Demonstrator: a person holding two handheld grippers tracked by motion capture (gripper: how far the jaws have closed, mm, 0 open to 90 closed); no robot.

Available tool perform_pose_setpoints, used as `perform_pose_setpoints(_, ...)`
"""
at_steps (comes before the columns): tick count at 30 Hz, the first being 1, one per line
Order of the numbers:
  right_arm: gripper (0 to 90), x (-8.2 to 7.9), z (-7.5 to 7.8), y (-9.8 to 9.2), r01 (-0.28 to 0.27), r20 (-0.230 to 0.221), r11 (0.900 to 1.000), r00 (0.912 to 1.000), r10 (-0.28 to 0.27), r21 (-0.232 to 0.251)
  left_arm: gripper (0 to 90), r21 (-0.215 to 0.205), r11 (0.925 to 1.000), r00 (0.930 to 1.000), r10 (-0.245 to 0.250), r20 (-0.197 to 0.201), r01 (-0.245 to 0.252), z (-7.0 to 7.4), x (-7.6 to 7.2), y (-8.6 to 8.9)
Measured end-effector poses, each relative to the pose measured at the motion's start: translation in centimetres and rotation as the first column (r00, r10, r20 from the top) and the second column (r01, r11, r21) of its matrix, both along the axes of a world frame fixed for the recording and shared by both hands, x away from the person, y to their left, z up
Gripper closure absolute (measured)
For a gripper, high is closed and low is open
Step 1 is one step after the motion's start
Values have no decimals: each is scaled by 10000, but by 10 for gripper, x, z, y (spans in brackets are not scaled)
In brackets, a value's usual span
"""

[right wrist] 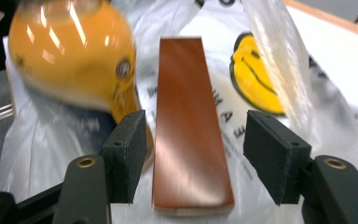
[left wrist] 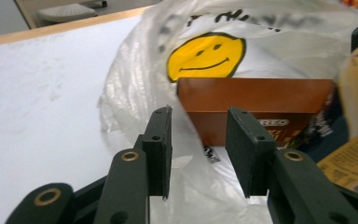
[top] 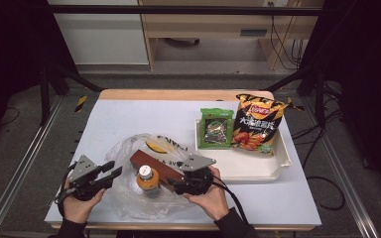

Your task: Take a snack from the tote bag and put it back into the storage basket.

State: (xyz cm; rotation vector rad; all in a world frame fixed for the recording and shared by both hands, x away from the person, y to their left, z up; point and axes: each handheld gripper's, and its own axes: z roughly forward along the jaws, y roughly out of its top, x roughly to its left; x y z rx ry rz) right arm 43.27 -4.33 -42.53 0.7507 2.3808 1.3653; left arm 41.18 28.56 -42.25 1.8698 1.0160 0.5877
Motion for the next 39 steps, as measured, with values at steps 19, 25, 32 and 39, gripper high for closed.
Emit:
perform_pose_setpoints(19,410,31,-31,39,-209,-1320,9898,9913,21,-1407,630,798,9968,9925,160,-1215,-63,-54,15,2)
perform_pose_setpoints(25,436,31,-33,40,-198,-1199,9907,9928,35,-1349,628,954,9954,9917,181,-1271,-59,-57,16,2)
perform_pose_setpoints(32,437,31,-26,34,-234,-1031,9910,9946,98,-1316,628,1098,9939,9913,173,-1304,-29,-58,17,1)
perform_pose_setpoints(39,437,26,-14,31,-753,-740,9935,9949,690,-854,630,1091,9940,9922,217,-1224,-83,-57,16,0)
